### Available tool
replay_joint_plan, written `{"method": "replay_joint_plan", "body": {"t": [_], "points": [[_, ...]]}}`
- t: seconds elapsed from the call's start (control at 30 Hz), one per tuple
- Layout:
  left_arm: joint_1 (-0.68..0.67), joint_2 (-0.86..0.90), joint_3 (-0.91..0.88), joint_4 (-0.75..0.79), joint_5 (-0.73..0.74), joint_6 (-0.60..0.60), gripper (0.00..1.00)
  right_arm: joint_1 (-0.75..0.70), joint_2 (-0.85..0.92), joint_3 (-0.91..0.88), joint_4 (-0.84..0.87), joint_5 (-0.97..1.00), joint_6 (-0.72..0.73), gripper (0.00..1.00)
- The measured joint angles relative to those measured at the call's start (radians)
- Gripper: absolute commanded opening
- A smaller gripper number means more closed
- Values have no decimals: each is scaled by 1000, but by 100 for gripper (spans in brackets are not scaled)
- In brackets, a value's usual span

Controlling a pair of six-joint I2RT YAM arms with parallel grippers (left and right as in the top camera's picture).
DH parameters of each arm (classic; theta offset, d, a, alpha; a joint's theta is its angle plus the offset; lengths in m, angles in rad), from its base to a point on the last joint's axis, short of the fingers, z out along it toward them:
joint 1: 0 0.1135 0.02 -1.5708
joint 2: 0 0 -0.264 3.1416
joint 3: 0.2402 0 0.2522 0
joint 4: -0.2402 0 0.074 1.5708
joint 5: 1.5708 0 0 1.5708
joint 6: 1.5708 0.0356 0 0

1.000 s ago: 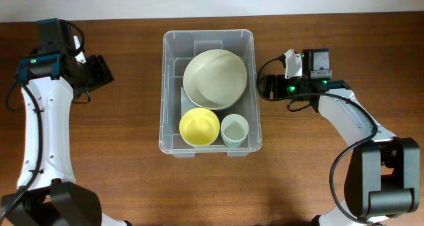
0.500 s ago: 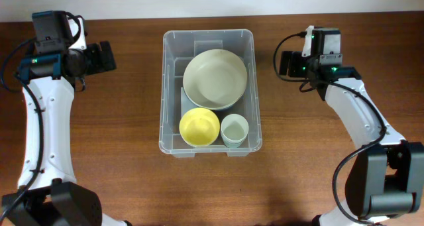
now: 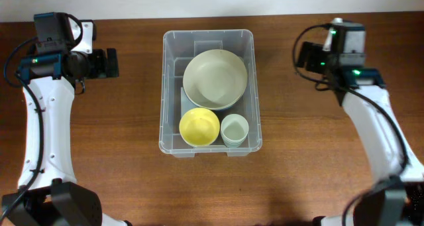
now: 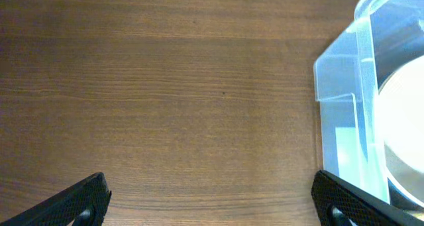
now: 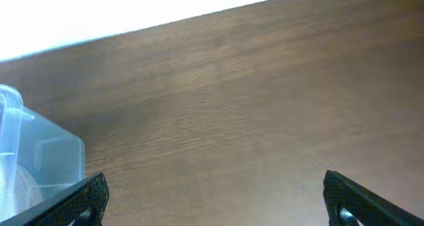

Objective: Pack container

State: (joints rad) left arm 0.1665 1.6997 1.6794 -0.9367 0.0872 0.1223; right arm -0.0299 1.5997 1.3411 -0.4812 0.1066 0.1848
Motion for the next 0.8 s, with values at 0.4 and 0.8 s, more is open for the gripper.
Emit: {"method": "replay_joint_plan", "body": {"t": [0.4, 0.8], "points": [[-2, -242, -213, 99, 33, 17, 99, -22, -312, -150, -85, 51, 37, 99], [-91, -766, -777, 313, 34, -32, 99, -22, -833, -656, -85, 39, 51, 99]]}}
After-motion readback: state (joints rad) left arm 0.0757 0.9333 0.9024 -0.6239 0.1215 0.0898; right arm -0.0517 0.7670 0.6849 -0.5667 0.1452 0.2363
